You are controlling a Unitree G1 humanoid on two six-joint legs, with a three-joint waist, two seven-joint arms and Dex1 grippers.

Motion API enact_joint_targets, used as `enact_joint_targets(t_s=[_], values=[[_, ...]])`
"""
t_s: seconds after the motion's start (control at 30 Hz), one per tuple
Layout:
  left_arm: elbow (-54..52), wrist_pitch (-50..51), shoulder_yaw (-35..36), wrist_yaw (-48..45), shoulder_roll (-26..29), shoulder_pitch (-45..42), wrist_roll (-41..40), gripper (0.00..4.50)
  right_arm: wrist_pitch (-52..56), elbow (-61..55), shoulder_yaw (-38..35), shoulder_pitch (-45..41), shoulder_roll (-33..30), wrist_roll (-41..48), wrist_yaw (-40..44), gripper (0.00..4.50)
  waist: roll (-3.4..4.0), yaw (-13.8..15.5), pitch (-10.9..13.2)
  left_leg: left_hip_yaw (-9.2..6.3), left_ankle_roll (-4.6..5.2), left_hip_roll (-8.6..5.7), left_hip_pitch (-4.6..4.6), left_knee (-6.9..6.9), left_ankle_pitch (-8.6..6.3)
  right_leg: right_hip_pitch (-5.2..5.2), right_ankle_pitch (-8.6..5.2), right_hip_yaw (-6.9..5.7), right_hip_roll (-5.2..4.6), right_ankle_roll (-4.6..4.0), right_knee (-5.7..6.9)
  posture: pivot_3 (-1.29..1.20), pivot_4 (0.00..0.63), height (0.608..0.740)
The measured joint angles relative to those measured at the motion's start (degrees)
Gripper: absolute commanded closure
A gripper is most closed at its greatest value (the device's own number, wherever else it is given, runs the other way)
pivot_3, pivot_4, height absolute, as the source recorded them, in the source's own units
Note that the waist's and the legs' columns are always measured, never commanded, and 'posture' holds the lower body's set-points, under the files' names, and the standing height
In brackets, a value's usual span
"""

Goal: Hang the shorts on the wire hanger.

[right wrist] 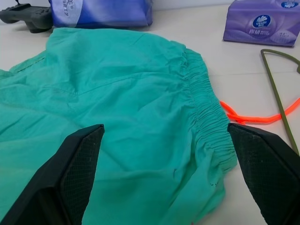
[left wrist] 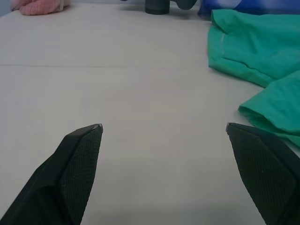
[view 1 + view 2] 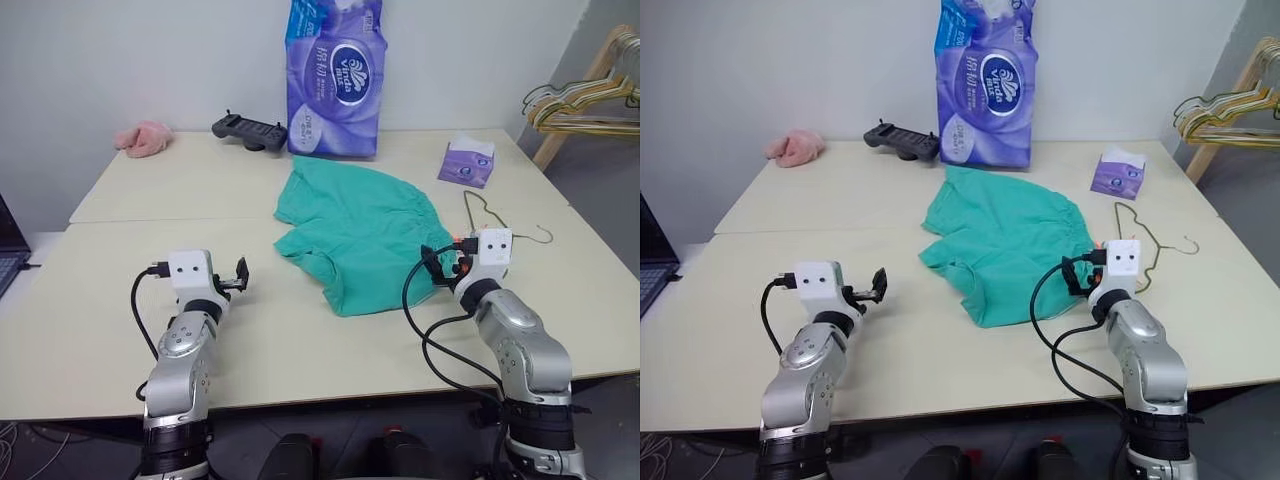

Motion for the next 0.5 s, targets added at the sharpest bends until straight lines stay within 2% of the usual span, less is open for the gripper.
enact_joint_targets(t_s=[0.1, 0.5], values=[[0.0, 0.8, 0.2, -0.3, 0.6, 0.0, -0.1, 0.0, 0.0, -0.2, 0.3, 0.0, 0.3, 0.0, -0.8, 0.01, 0.01, 0.0, 0.0, -0.01, -0.01, 0.0, 0.01, 0.04, 0.01, 0.03, -0.13, -0.01, 0.0, 0.22, 0.02, 0.18, 0.038, 0.74], [-0.3, 1.1, -1.6, -5.4, 2.1, -0.8, -1.5, 0.0, 0.0, -0.4, 0.3, 0.3, 0.8, 0.1, -2.0, 0.01, 0.02, 0.1, -0.1, -0.01, -0.02, -0.01, 0.01, 0.05, 0.02, 0.04, -0.08, -0.01, 0.0, 0.15, 0.02, 0.16, 0.042, 0.74]])
